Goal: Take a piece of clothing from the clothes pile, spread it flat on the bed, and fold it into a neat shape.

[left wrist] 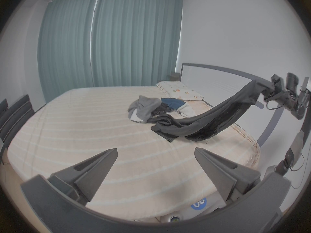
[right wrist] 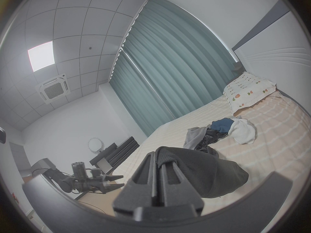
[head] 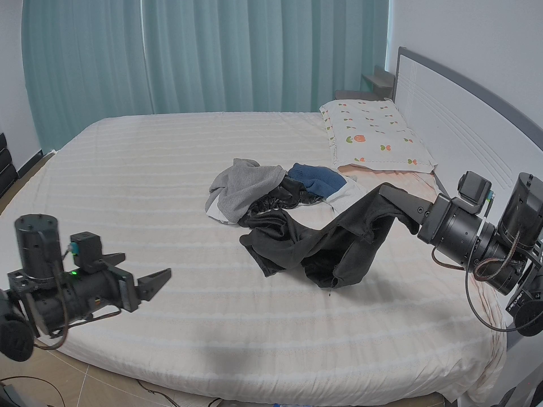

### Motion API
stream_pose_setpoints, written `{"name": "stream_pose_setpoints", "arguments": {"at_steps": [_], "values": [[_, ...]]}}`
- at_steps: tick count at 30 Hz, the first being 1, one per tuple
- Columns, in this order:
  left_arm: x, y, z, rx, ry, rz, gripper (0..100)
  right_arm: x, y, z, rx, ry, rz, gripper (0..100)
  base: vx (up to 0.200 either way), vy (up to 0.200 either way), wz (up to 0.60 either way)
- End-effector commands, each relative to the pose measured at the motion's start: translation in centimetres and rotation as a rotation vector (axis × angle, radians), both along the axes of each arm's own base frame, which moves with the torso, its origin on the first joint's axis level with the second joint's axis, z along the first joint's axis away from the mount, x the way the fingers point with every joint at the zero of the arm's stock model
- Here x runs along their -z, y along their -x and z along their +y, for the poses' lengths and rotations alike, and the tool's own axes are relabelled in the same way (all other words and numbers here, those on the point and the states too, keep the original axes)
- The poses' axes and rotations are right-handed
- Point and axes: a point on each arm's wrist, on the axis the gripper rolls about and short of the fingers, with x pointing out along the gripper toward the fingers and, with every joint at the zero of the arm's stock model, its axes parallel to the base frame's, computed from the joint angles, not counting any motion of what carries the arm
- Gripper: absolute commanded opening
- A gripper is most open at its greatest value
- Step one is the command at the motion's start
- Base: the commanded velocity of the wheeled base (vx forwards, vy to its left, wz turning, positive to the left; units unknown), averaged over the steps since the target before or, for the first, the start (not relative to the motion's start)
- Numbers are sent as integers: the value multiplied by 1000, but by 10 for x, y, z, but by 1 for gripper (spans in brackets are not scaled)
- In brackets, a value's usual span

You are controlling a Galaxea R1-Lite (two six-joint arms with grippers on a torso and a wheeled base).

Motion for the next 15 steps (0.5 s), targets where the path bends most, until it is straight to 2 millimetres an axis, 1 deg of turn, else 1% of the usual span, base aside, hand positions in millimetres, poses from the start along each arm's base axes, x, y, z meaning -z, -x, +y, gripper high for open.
{"name": "stream_pose_setpoints", "arguments": {"at_steps": [1,2,3,4,7,8,9,15], "values": [[86,-56,-99,56,-12,176,100,1,-5,-2,28,12,-3,0,0,0,0],[89,-57,-105,70,-13,181,100,1,-5,-3,28,12,-3,0,0,0,0],[89,-57,-105,70,-13,181,100,1,-5,-3,28,12,-3,0,0,0,0],[91,-59,-118,94,-3,178,100,2,-6,-3,31,14,3,0,0,0,0],[97,-64,-136,104,36,194,100,4,-6,-3,31,16,9,0,0,0,0],[98,-65,-137,102,37,196,100,4,-5,-3,31,15,8,0,0,0,0],[103,-71,-148,96,68,202,100,3,-5,-4,33,13,4,0,0,0,0],[114,-87,-164,83,104,208,100,-3,-3,-4,30,2,-17,0,0,0,0]]}}
